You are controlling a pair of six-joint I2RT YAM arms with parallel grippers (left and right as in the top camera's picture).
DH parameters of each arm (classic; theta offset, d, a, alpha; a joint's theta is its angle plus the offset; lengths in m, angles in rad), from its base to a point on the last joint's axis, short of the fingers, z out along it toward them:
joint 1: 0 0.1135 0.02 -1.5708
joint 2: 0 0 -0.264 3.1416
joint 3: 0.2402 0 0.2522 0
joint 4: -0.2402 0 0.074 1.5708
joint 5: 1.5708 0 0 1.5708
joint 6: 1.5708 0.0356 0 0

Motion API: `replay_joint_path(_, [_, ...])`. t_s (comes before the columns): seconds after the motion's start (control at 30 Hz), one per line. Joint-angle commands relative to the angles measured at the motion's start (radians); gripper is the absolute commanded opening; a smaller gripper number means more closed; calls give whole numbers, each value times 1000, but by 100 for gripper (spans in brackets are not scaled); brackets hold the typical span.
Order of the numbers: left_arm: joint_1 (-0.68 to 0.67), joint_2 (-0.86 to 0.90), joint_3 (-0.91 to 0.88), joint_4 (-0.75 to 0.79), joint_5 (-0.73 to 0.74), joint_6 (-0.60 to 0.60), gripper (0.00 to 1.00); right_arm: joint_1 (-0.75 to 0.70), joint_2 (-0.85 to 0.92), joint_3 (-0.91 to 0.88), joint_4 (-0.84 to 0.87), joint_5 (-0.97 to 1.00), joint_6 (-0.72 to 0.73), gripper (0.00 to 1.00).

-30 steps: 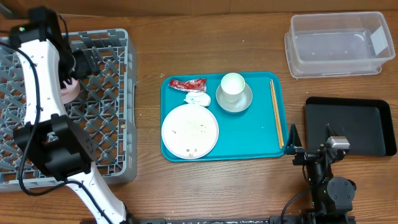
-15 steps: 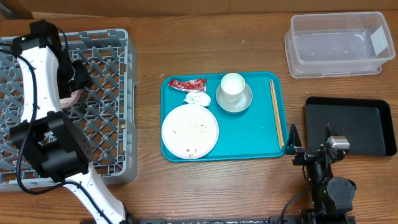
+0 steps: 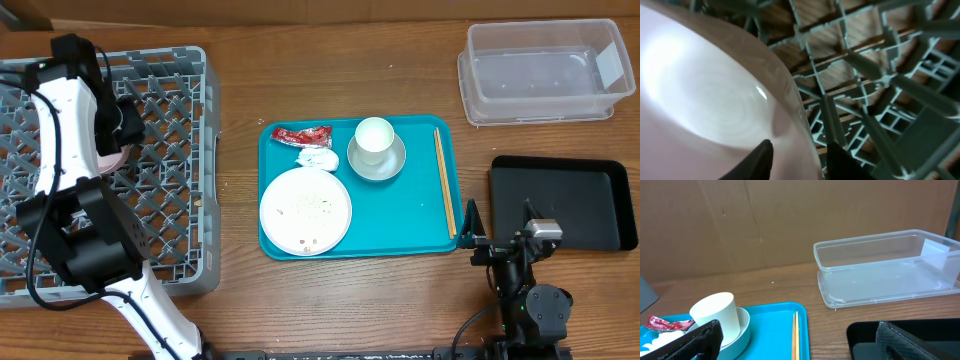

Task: Sort waste into correct bins and load items into the dishwasher
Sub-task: 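Lower the saucer into the rack slots with the left gripper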

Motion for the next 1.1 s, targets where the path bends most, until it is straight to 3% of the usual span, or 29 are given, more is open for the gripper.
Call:
replay_joint_path(0.0, [5, -17, -37, 13, -10, -2, 27, -3, -8, -10, 7, -2, 4, 100])
replay_joint_path(0.07, [5, -17, -37, 13, 1, -3, 4, -3, -8, -10, 7, -2, 4, 100])
replay_joint_path(0.3, [6, -20, 26, -27, 59, -2, 4, -3, -8, -10, 7, -2, 4, 100])
replay_joint_path(0.63, [11, -25, 310, -153, 340, -1, 4, -3, -8, -10, 7, -2, 4, 100])
replay_joint_path(0.7, [25, -25, 346, -151, 463, 5, 4, -3, -8, -10, 7, -2, 4, 100])
replay_joint_path(0.93, [167, -17, 298, -67, 1159, 128, 4, -3, -8, -10, 7, -2, 4, 100])
replay_joint_path(1.07, [251, -17, 220, -75, 1218, 193, 4, -3, -8, -10, 7, -2, 4, 100])
